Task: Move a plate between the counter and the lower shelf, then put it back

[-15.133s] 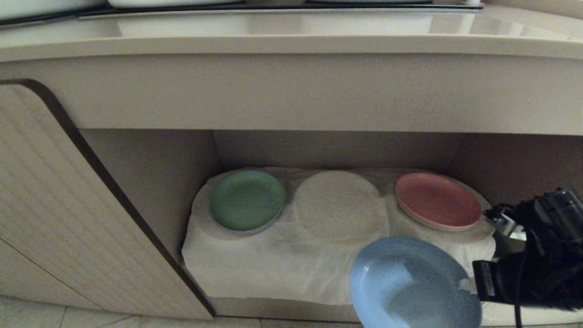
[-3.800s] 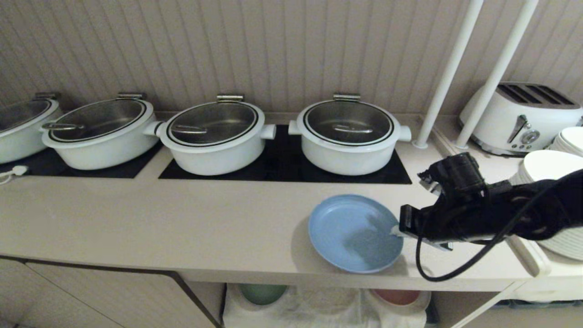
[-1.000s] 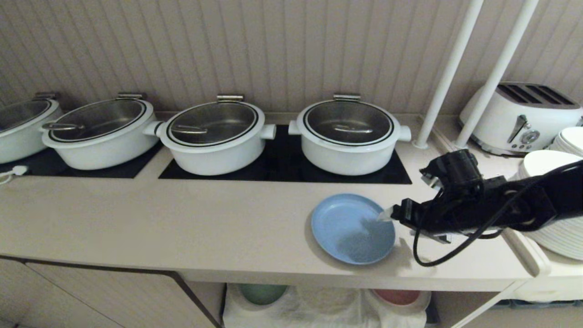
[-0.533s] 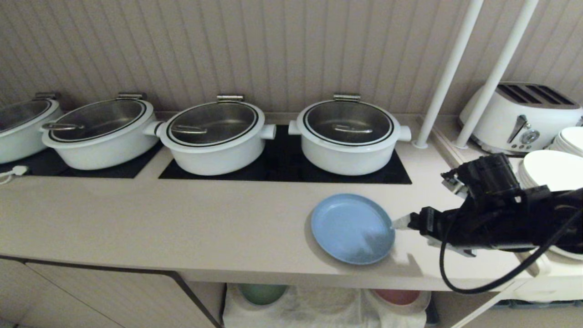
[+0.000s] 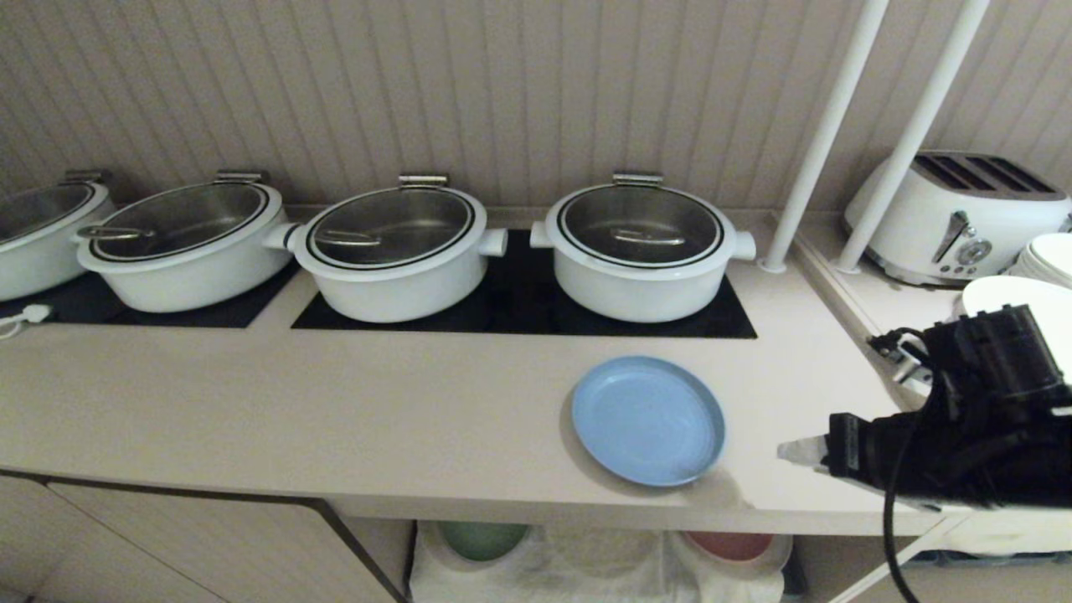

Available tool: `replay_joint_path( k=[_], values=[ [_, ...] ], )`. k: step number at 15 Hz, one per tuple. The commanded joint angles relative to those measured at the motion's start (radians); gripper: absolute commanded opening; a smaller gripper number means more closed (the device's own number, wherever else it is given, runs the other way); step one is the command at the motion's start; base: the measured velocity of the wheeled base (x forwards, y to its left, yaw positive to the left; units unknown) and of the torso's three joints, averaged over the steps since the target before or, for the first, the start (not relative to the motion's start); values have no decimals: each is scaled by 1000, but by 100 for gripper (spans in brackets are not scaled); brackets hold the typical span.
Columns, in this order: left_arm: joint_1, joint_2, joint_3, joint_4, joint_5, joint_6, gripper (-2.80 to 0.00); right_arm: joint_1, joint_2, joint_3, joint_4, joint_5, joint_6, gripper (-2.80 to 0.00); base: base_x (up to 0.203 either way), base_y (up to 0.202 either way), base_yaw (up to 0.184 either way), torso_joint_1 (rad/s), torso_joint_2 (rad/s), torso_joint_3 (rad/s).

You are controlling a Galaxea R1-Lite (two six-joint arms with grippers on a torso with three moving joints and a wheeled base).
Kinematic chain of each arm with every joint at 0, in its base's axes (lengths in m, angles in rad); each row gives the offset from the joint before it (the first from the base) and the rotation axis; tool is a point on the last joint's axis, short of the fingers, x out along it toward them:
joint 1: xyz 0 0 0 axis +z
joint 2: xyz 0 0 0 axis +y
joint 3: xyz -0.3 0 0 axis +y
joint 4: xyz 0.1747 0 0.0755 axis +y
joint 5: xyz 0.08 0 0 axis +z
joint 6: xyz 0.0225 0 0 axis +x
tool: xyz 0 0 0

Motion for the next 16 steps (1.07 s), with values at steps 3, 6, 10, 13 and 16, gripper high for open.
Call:
replay_joint_path(
  k=[3,6,10,13,16],
  values=[
    [0,0,0,0,0,0,-280,-21,-118,83,-5,-7,-23,-280,0,0,0,0,0,0],
    [0,0,0,0,0,-1,-280,-109,-193,151,-2,-11,-169,-280,0,0,0,0,0,0],
    [0,0,0,0,0,0,-280,-210,-292,220,-3,-10,-245,-280,0,0,0,0,0,0],
    [0,0,0,0,0,0,-280,-305,-385,287,0,-9,-321,-280,0,0,0,0,0,0],
    [0,0,0,0,0,0,-280,-319,-490,346,-6,-15,-353,-280,0,0,0,0,0,0]
  ],
)
